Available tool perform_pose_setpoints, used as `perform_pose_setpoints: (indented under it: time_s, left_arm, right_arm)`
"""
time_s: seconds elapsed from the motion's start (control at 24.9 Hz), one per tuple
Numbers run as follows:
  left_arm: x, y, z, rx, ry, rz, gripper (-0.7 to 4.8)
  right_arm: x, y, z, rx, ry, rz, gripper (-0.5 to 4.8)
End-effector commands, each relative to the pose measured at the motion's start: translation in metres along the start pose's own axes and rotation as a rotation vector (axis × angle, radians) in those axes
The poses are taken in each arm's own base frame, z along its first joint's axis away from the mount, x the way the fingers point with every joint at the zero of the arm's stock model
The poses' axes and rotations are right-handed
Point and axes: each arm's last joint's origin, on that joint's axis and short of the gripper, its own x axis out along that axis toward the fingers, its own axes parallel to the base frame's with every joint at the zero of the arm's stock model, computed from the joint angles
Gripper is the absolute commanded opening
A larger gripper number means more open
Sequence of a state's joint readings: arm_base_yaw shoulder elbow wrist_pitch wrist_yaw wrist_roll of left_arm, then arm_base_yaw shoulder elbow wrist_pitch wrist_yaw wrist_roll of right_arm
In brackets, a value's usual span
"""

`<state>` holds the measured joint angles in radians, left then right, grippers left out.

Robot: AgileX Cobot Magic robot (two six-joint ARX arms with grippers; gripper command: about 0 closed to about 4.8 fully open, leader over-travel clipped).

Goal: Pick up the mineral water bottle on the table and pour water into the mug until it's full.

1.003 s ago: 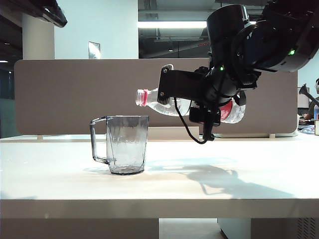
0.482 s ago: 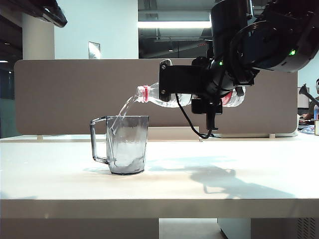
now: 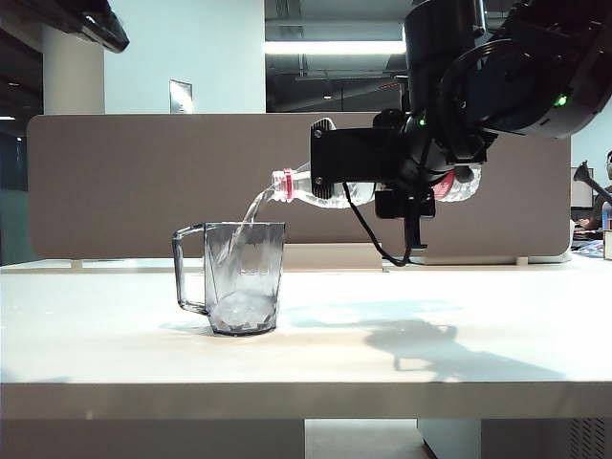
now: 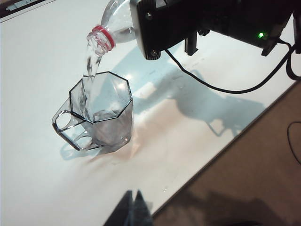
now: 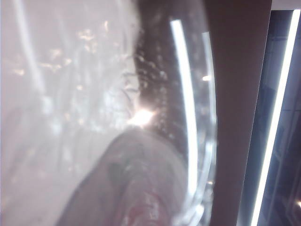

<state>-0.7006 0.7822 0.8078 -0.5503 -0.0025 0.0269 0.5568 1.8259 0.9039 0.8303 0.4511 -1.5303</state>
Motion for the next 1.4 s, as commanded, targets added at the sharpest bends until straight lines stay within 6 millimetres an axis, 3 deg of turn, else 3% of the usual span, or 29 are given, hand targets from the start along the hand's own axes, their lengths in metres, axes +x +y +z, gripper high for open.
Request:
perform_pose_setpoints:
  time_s: [0.04, 0.2, 0.6, 1.4]
  left_arm:
    - [-0.001, 0.000, 0.002, -0.001, -0.016, -0.002, -0.05]
    - [-0.001, 0.000, 0.002, -0.001, -0.016, -0.002, -0.05]
    - [-0.001, 0.000, 0.002, -0.001, -0.016, -0.002, -0.05]
    - [-0.001, 0.000, 0.002, -0.001, -0.016, -0.002, -0.05]
  right_arm:
    - [-0.003, -0.019, 0.000, 0.048, -0.003, -0.092, 2.08]
    - [-0.005, -0.020, -0.001, 0.019, 0.003, -0.094, 2.07]
    - [-0.021, 0.002, -0.008, -0.032, -0.009, -0.027, 2.07]
    - [-0.024, -0.002, -0.002, -0.039, -0.032, -0.069, 2.07]
